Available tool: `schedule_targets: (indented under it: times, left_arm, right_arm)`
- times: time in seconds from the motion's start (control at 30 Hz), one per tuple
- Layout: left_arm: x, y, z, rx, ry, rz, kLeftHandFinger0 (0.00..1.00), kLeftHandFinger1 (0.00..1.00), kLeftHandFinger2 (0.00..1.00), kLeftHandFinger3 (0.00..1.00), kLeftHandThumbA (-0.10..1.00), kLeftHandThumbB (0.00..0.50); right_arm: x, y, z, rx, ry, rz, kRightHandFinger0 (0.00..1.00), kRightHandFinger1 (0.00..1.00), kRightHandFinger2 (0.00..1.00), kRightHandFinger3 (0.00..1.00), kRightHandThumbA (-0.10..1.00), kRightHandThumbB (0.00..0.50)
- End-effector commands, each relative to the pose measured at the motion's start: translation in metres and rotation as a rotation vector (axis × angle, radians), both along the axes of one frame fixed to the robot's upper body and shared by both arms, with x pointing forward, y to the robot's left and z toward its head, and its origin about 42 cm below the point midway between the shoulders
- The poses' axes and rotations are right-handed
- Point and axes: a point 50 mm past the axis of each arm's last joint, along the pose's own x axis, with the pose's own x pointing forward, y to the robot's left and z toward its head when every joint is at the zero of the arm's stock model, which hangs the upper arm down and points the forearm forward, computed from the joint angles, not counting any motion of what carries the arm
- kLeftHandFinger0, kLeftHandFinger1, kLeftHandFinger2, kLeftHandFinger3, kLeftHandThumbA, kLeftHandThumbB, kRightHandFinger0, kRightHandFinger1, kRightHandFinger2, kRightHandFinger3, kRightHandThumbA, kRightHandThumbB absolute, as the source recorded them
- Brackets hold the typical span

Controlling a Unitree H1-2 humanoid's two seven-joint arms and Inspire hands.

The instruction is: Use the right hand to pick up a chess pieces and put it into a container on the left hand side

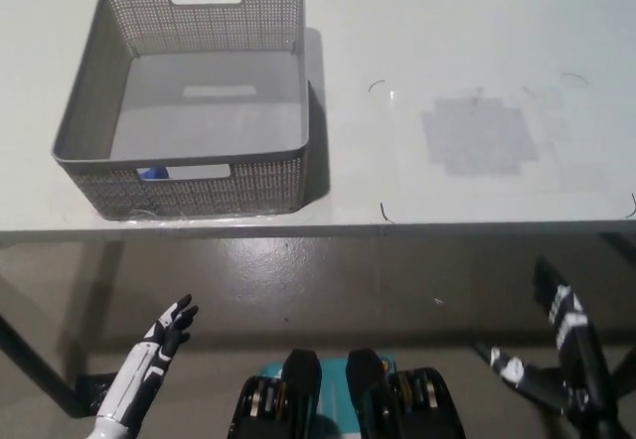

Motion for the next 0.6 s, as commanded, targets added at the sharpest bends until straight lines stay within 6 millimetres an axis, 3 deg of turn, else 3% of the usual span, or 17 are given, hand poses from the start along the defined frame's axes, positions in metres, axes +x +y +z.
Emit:
schedule_targets:
  times: [0.0, 0.1, 0.13, 0.33, 0.57]
  left_arm:
    - [-0.003, 0.003, 0.006, -0.022, -0.062, 0.024, 1.0, 1.0, 1.0, 1.0, 1.0, 0.453]
    - [-0.005, 0.006, 0.005, -0.015, -0.058, 0.034, 1.0, 1.0, 1.0, 1.0, 1.0, 0.461]
    - [-0.005, 0.007, 0.004, -0.016, -0.059, 0.04, 1.0, 1.0, 1.0, 1.0, 1.0, 0.461]
    - [-0.01, 0.008, 0.002, -0.005, -0.055, 0.046, 1.0, 1.0, 1.0, 1.0, 1.0, 0.434]
    - [-0.007, 0.006, 0.002, -0.016, -0.052, 0.05, 1.0, 1.0, 1.0, 1.0, 1.0, 0.431]
  right_arm:
    - [-0.004, 0.004, -0.003, 0.057, -0.065, 0.019, 1.0, 1.0, 1.0, 1.0, 0.98, 0.311]
    - [-0.012, 0.004, -0.018, 0.055, -0.018, 0.026, 1.0, 1.0, 1.0, 1.0, 0.98, 0.317]
    - [-0.015, 0.005, -0.022, 0.068, -0.011, 0.039, 1.0, 1.0, 1.0, 1.0, 0.97, 0.297]
    - [-0.017, 0.004, -0.025, 0.068, 0.012, 0.055, 1.0, 1.0, 1.0, 1.0, 0.94, 0.266]
    - [-0.01, 0.006, -0.027, 0.071, 0.023, 0.049, 1.0, 1.0, 1.0, 1.0, 0.9, 0.286]
